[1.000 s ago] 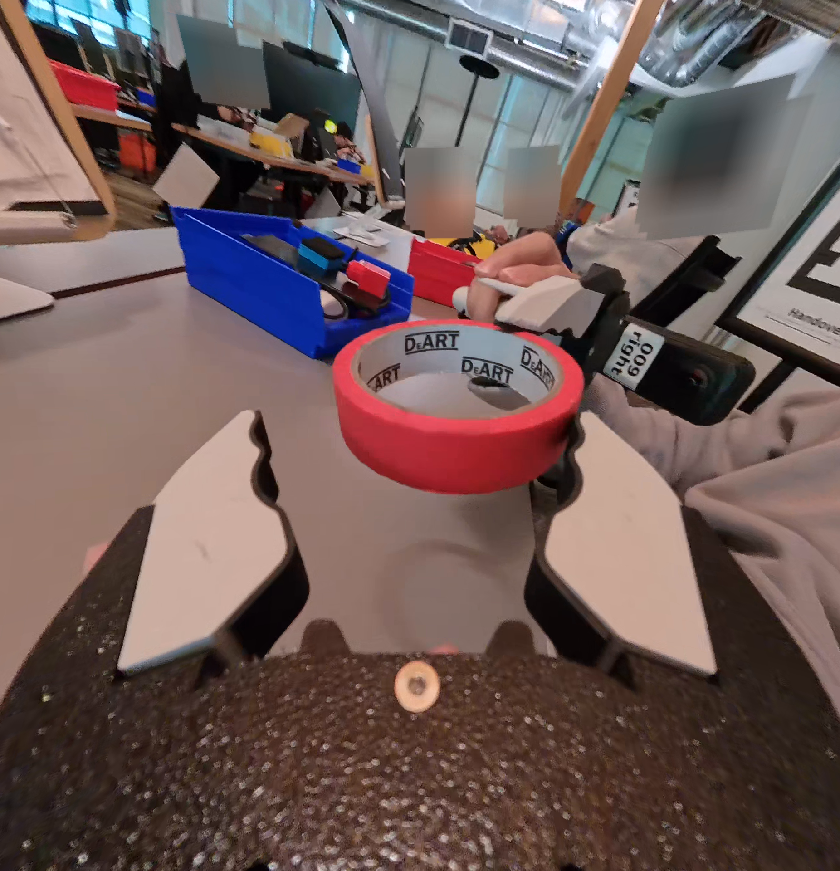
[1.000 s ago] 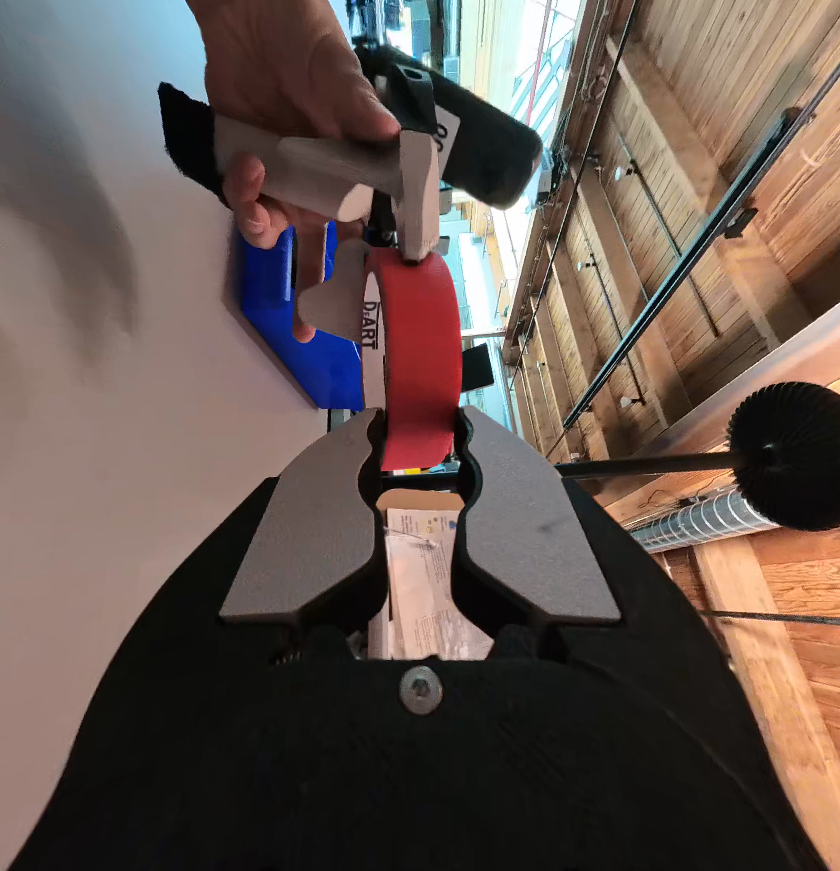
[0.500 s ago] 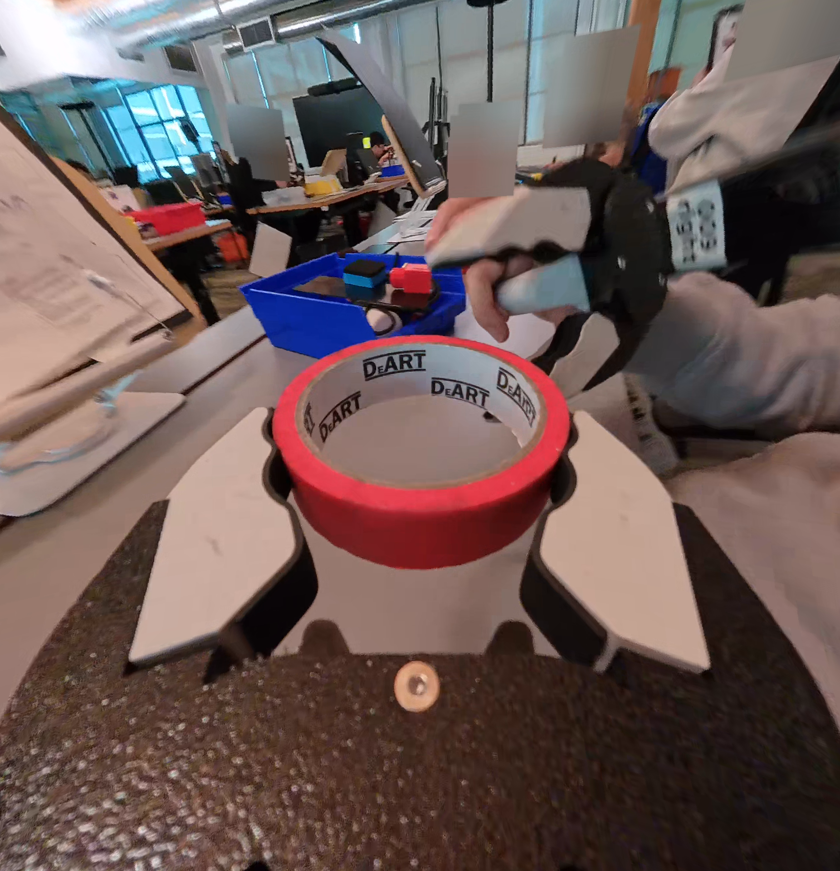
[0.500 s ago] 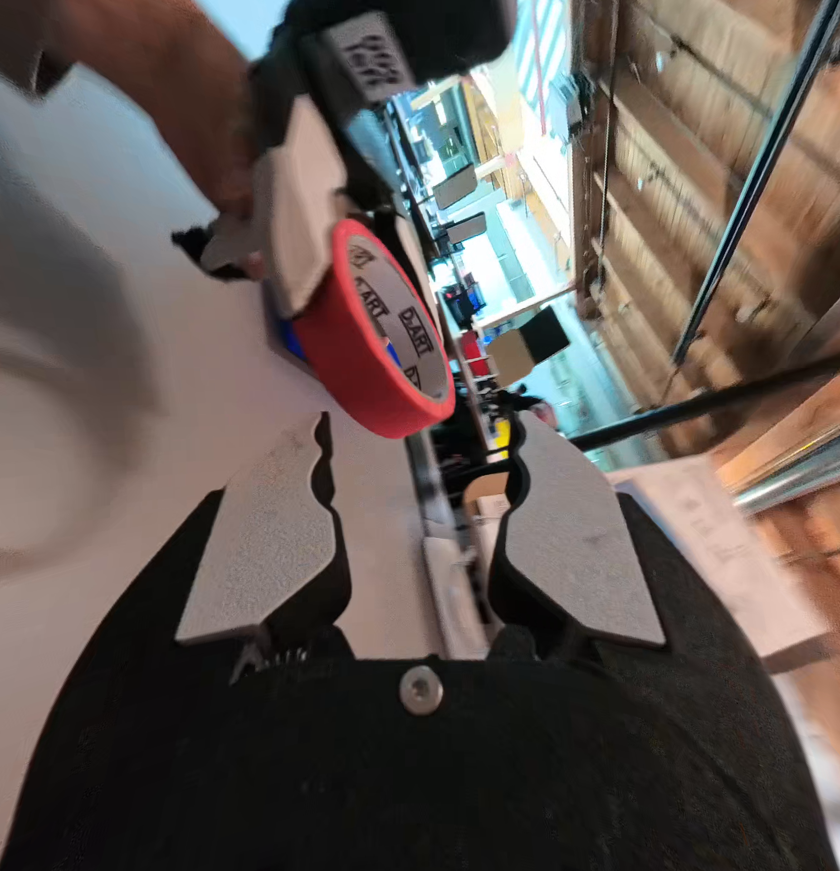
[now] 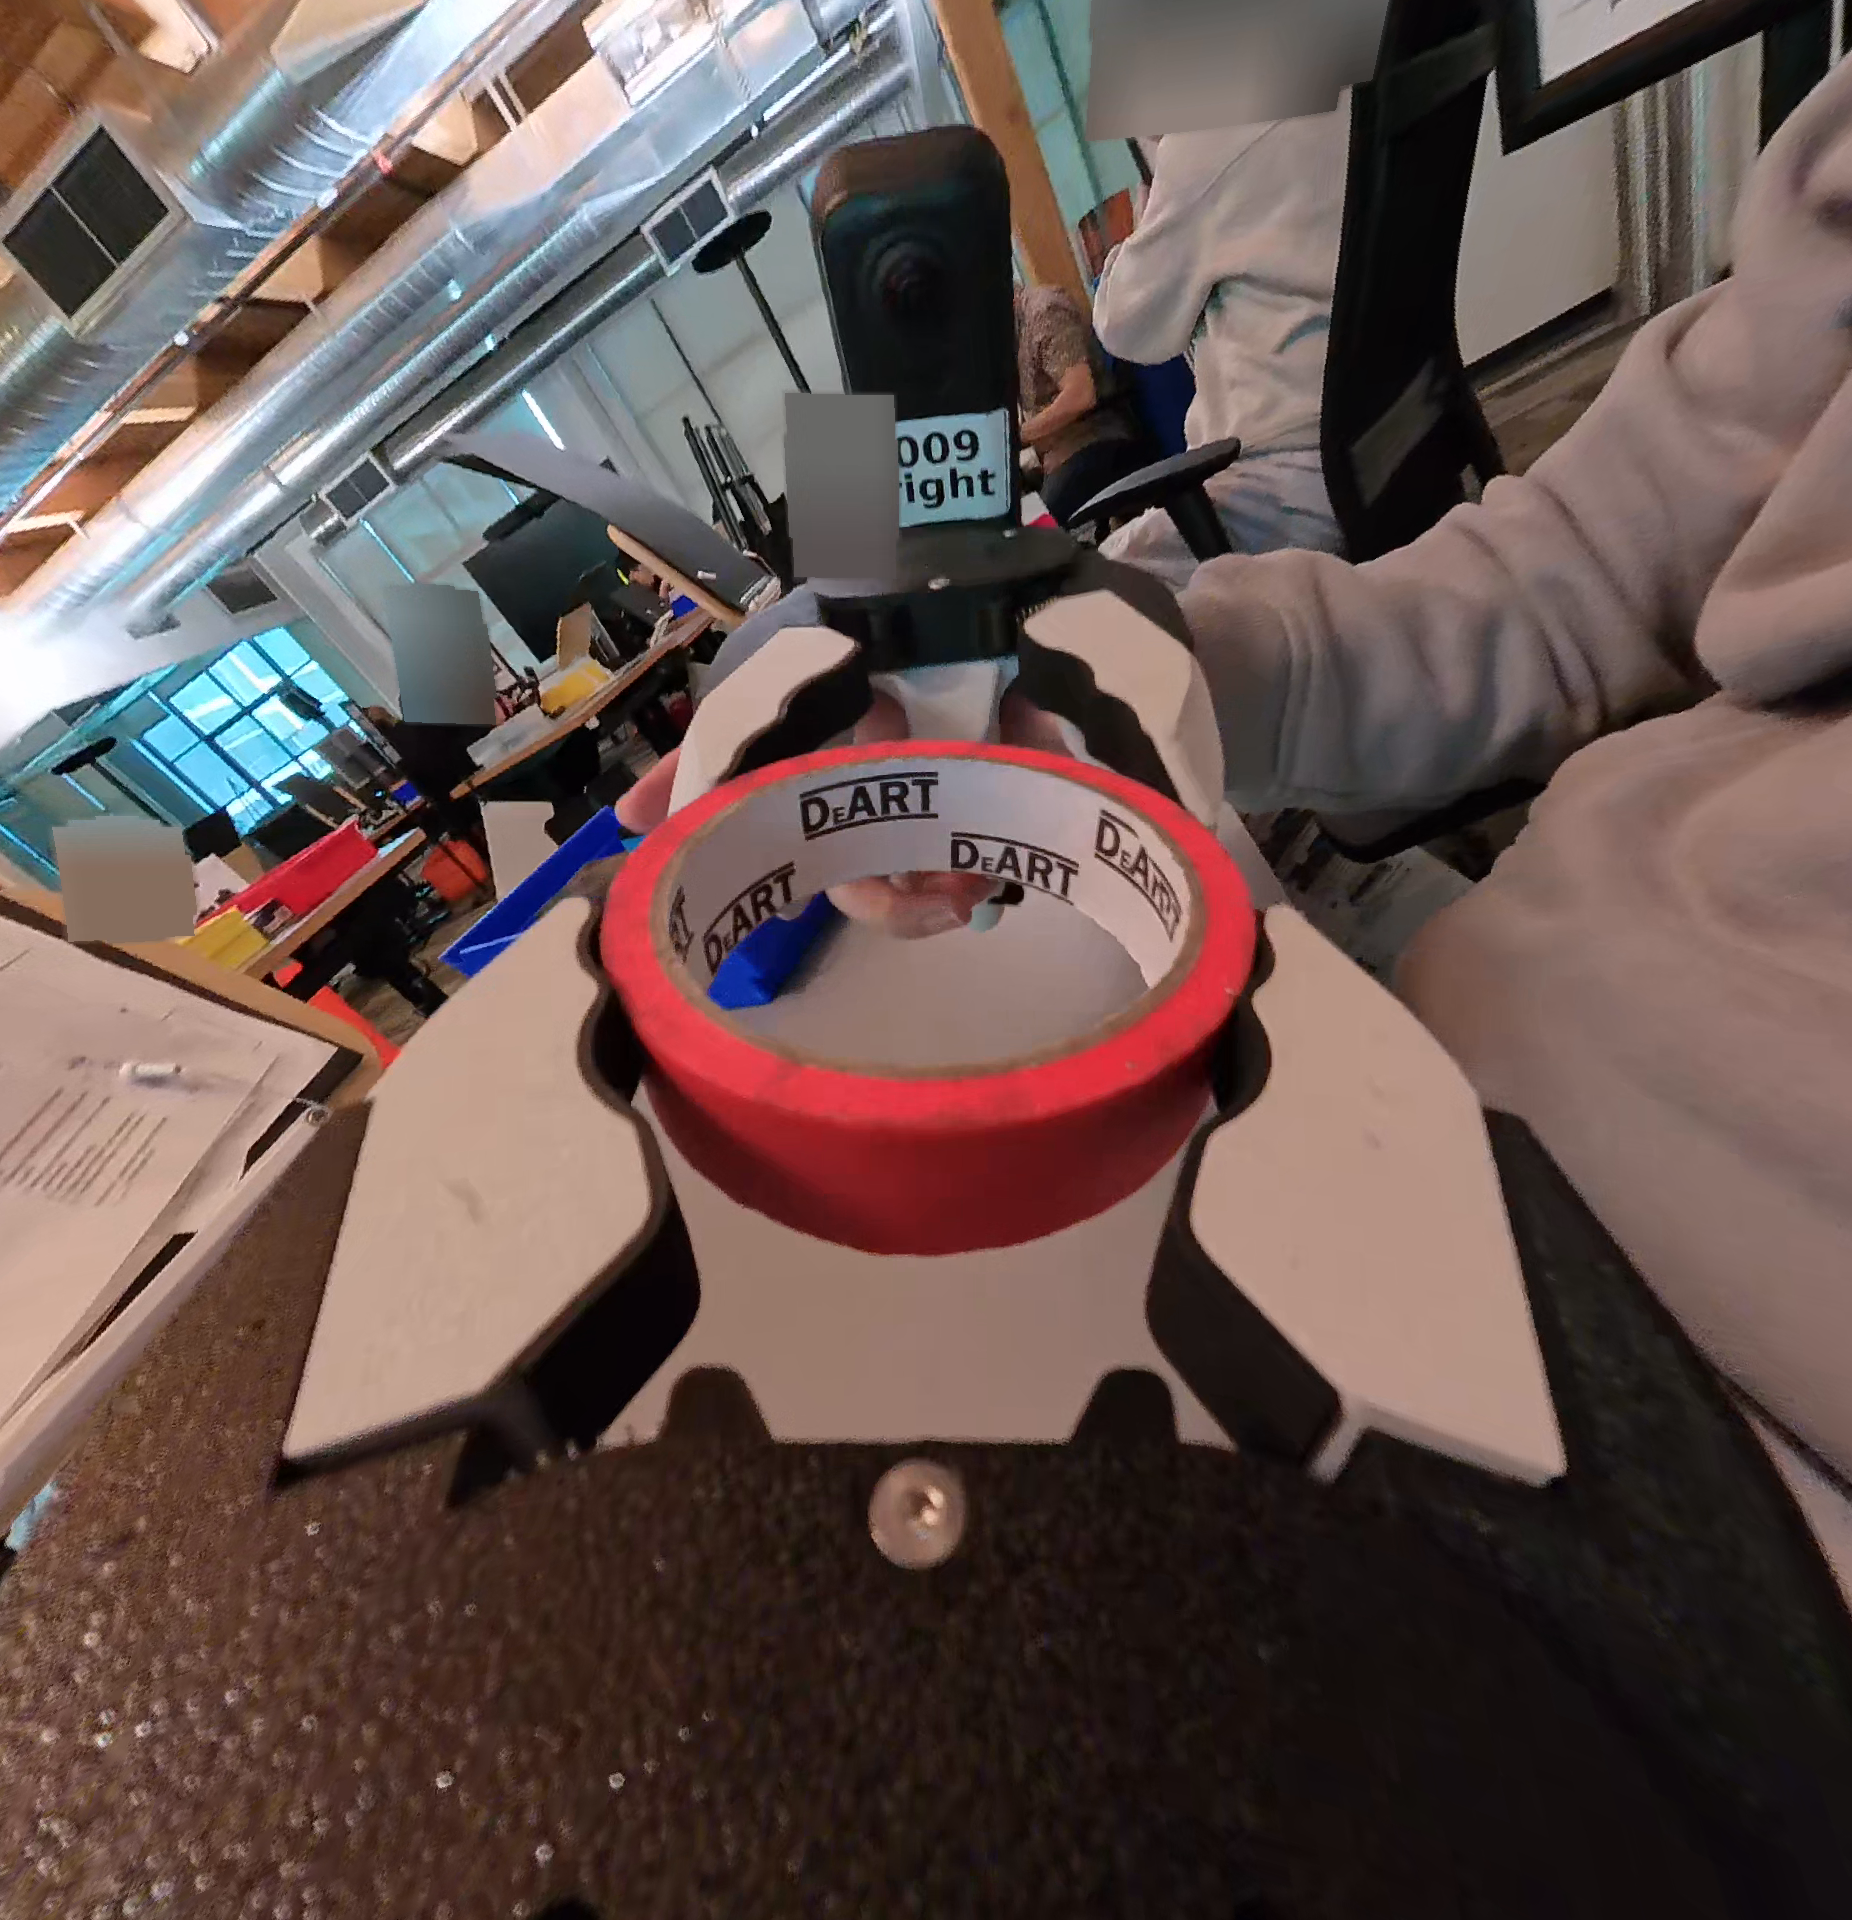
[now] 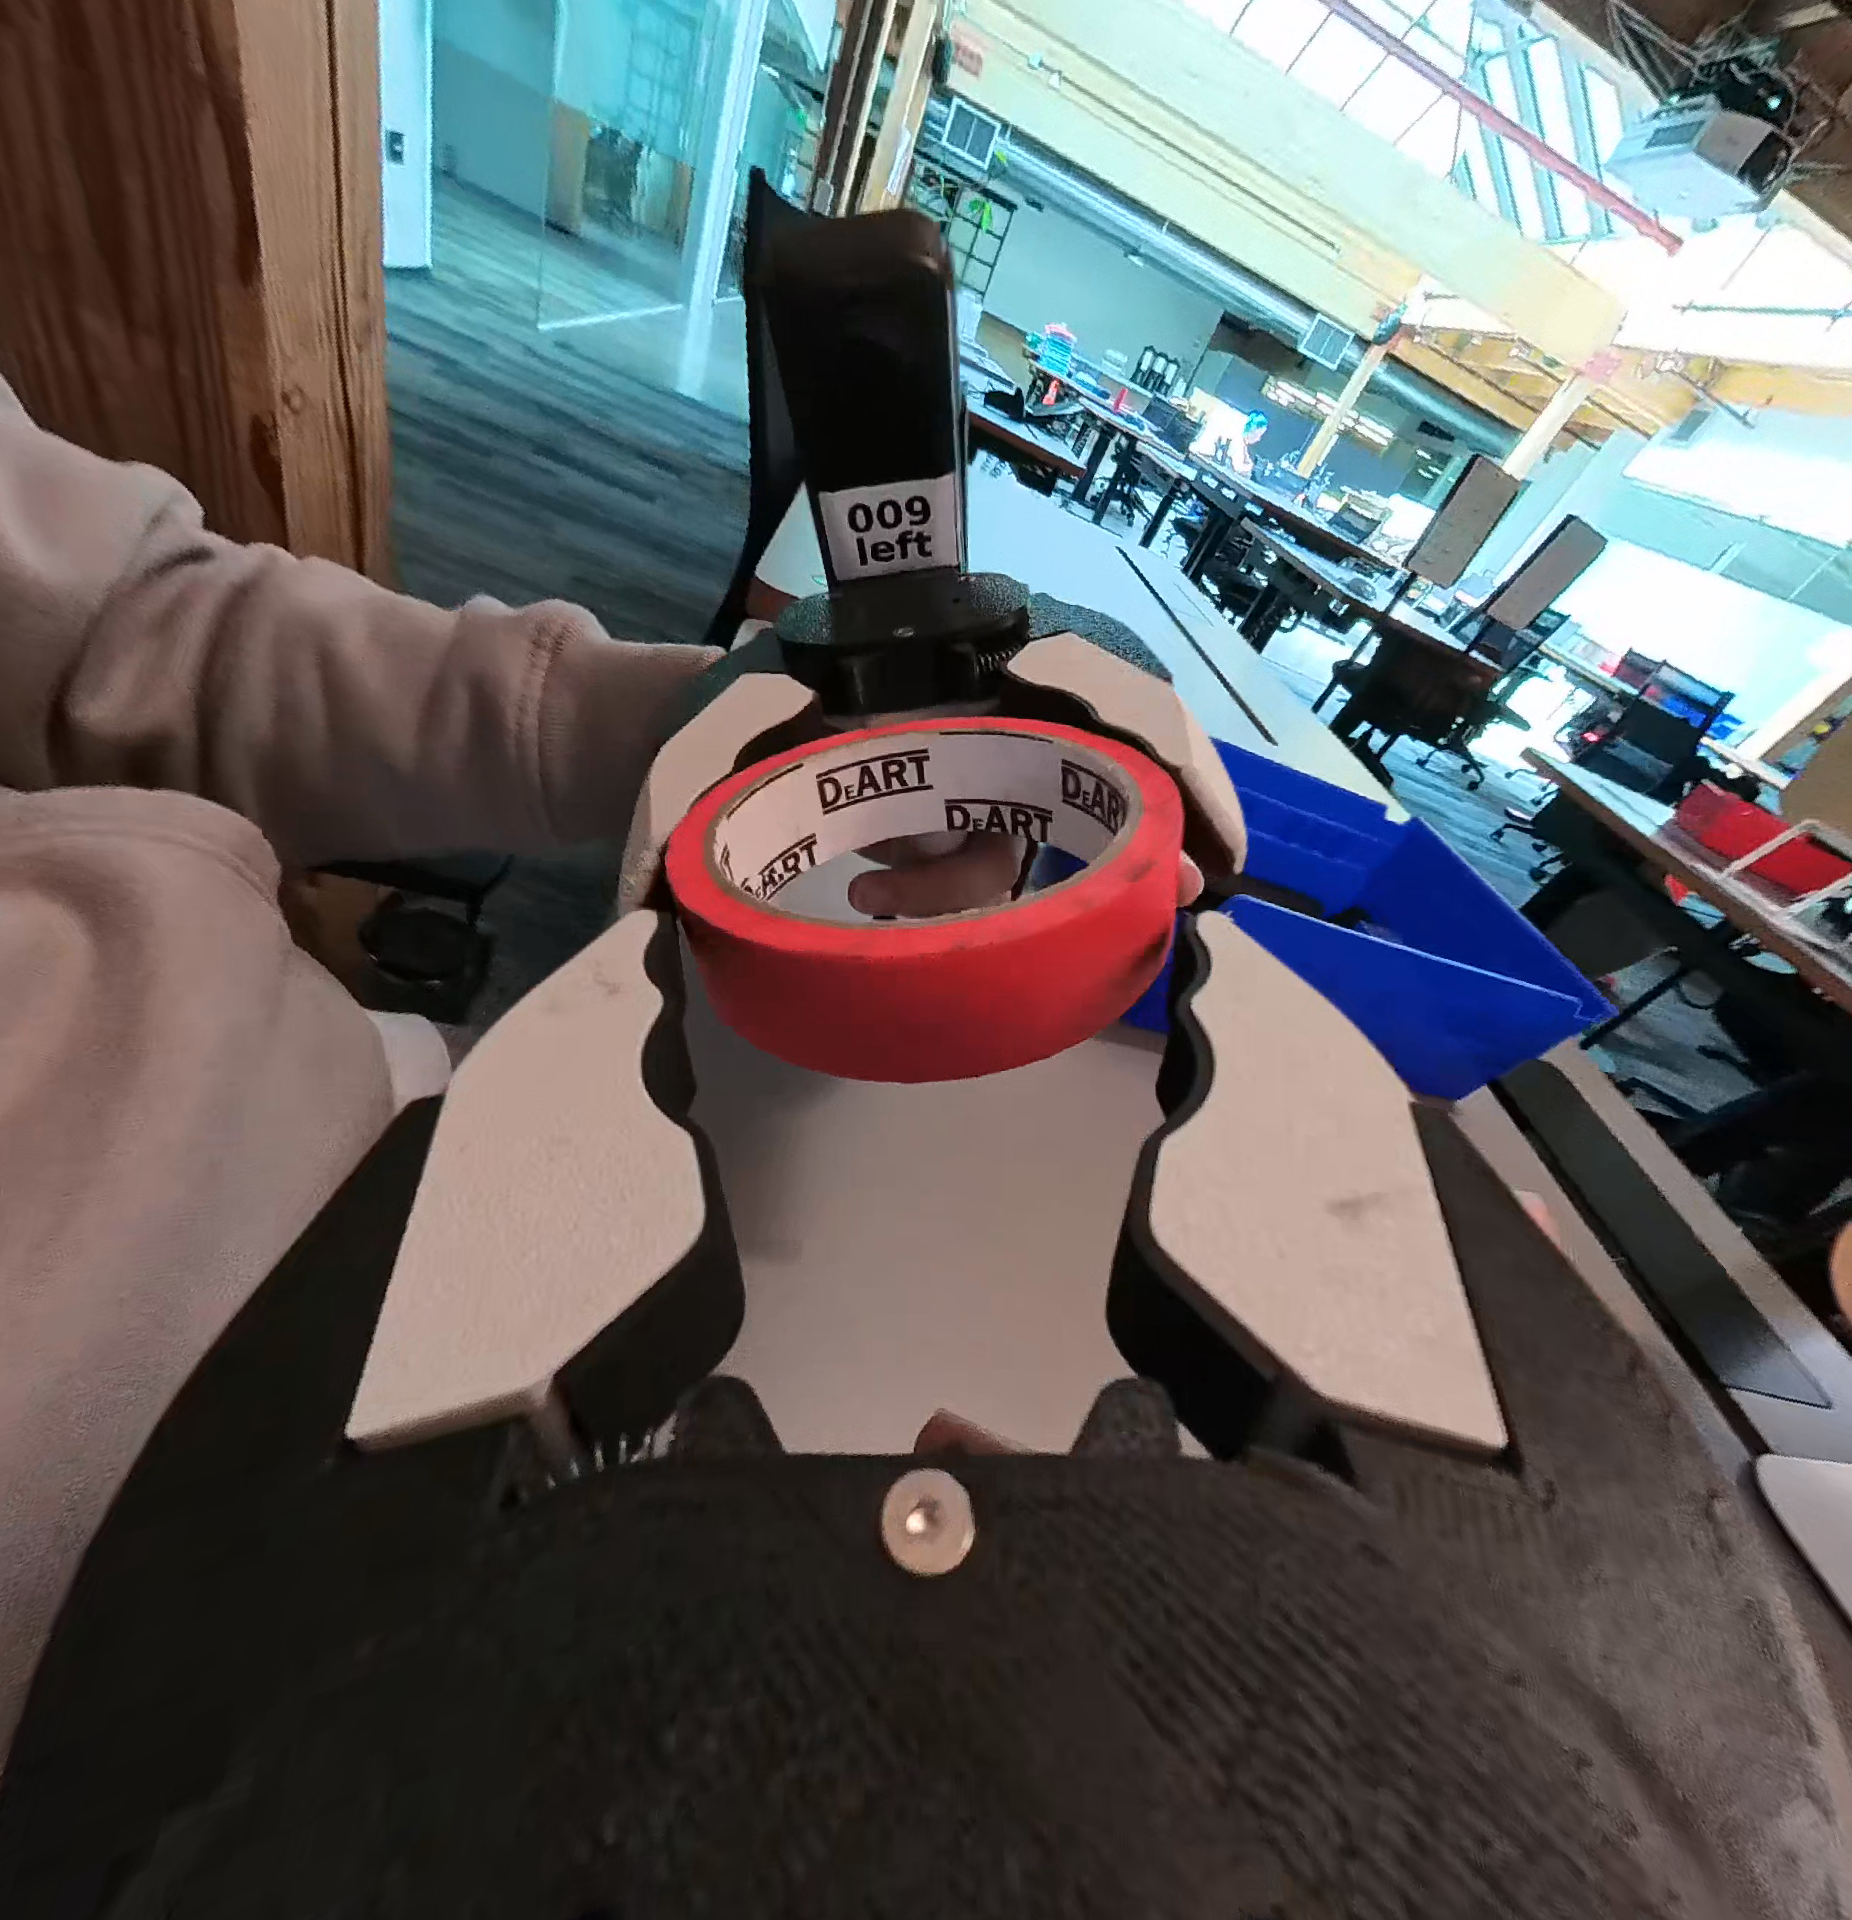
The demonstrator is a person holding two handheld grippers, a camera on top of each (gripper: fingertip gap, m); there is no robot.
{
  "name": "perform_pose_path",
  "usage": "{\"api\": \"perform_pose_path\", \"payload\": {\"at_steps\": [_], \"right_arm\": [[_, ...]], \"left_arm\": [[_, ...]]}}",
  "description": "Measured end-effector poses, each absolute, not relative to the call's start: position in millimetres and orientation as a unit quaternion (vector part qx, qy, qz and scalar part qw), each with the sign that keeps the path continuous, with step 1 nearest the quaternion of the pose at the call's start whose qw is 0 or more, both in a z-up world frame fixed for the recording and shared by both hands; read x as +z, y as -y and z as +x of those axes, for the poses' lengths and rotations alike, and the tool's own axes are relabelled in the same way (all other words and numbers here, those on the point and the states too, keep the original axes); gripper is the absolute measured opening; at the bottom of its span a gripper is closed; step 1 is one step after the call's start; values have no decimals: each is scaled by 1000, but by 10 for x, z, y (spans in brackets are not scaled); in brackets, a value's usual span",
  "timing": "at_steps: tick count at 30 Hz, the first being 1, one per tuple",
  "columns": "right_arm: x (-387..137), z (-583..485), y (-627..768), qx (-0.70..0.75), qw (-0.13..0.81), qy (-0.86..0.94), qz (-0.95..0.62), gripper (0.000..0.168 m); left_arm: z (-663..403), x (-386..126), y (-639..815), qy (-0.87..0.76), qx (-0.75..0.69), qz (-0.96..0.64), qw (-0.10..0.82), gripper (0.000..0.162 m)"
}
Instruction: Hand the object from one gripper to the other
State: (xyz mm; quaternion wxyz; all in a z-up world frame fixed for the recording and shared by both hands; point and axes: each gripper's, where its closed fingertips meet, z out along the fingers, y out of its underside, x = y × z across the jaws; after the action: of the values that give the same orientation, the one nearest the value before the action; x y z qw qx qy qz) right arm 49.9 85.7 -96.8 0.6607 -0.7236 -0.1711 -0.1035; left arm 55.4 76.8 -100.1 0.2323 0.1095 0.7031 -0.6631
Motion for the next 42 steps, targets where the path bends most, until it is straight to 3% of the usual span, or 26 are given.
{"api": "perform_pose_path", "payload": {"at_steps": [9,11,18,22,24,29,32,34,36,42], "right_arm": [[-1059,507,-927,-179,632,217,-722,94],[-1010,590,-916,-230,621,220,-716,94],[-864,988,-805,-499,488,248,-672,93],[-895,980,-847,-522,469,266,-661,94],[-923,970,-857,-523,468,276,-657,94],[-820,918,-871,-508,518,256,-639,94],[-815,886,-895,-495,536,250,-637,94],[-833,935,-898,-506,526,241,-640,94],[-854,1004,-871,-508,519,224,-650,92],[-935,1052,-728,-381,551,169,-723,88]], "left_arm": [[581,-1144,-742,-732,-628,111,239,110],[639,-1083,-778,-731,-641,66,224,103],[963,-868,-1036,-674,-719,-156,73,84],[940,-1102,-956,-702,-685,-195,-27,70],[912,-1152,-910,-697,-683,-205,-72,71],[867,-1251,-862,-691,-679,-206,-141,60],[841,-1245,-812,-687,-690,-182,-137,57],[834,-1201,-805,-685,-702,-158,-113,38],[871,-1175,-854,-691,-705,-143,-71,29],[1197,-1463,-1195,-807,-539,-181,160,29]]}}
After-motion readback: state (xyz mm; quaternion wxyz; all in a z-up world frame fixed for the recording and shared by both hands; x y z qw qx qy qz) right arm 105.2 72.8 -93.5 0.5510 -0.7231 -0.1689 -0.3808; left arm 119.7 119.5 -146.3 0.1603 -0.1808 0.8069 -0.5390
